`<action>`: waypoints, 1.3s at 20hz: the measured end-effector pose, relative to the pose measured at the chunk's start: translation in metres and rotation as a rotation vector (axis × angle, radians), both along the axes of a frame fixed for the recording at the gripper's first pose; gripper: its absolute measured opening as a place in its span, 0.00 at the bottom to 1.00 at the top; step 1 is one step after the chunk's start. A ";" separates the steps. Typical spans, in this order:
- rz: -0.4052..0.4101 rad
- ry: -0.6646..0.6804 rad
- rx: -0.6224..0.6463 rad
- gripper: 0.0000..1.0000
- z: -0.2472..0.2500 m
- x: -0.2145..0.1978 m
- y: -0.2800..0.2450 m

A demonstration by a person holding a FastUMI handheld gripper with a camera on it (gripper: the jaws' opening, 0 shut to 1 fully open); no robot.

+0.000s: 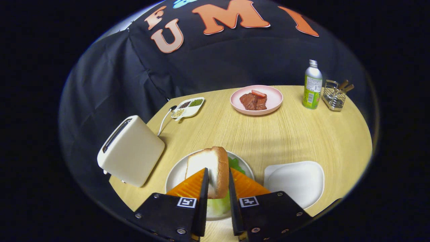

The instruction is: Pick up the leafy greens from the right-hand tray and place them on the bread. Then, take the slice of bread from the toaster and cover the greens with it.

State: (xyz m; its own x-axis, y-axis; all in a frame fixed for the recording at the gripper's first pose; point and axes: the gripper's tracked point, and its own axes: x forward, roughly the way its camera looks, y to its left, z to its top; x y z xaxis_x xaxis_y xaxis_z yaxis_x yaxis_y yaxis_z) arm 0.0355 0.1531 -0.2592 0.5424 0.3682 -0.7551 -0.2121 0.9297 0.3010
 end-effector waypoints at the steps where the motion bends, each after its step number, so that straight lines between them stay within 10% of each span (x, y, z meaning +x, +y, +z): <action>1: -0.003 -0.014 -0.051 0.39 -0.005 0.000 -0.007; 13: -0.156 -0.440 -0.155 0.76 0.093 0.013 -0.068; 26: -0.261 -0.823 -0.156 0.84 0.214 -0.012 -0.105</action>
State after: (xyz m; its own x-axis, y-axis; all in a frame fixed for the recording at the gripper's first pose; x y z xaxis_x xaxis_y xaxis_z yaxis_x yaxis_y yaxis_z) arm 0.0239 0.0482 -0.0449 0.9896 0.0816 -0.1184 -0.0808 0.9967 0.0118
